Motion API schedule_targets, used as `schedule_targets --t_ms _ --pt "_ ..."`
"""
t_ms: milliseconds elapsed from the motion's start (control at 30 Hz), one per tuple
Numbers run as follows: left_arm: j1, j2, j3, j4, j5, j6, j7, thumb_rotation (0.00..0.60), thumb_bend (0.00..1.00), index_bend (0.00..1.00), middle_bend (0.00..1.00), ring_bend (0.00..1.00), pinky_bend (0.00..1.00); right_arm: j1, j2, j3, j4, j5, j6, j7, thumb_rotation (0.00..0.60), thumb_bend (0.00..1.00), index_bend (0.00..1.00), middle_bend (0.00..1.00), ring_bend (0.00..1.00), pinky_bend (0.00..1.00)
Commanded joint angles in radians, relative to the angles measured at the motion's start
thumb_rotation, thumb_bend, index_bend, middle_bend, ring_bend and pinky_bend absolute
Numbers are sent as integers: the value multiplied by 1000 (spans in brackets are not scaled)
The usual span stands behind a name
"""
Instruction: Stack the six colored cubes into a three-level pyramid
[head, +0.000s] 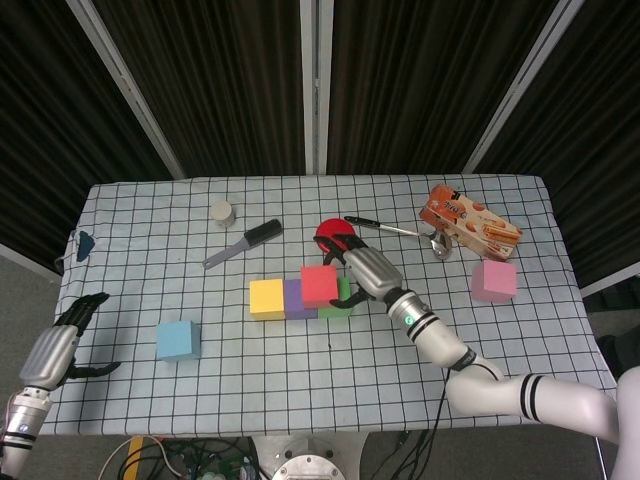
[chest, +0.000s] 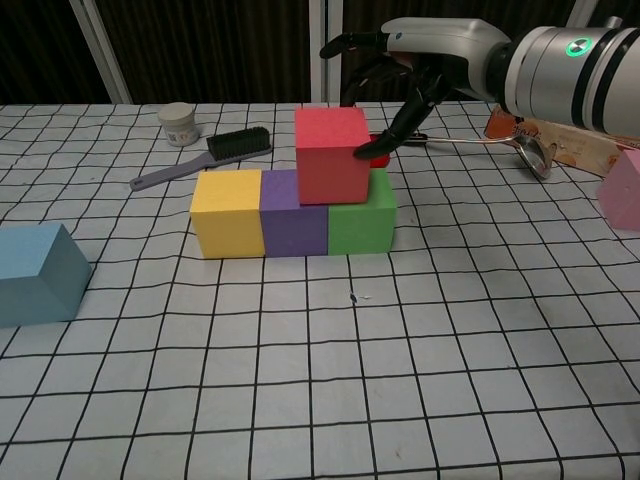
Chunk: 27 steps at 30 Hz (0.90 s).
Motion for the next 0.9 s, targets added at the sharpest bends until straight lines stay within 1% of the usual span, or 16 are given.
schedule_targets --t_ms 33,300,900 --pt "0 0 0 1 1 1 -1 600 60 84 55 0 146 1 -5 -3 -5 9 9 -10 600 201 0 410 0 0" --pt "0 -2 1 3 0 0 -3 600 60 84 55 0 146 -4 -7 -4 -20 19 33 -22 600 202 0 410 0 0" --pt "1 -4 4 6 2 -2 -9 600 60 84 55 0 146 -1 -17 -14 -21 33 38 -44 600 203 0 404 0 0"
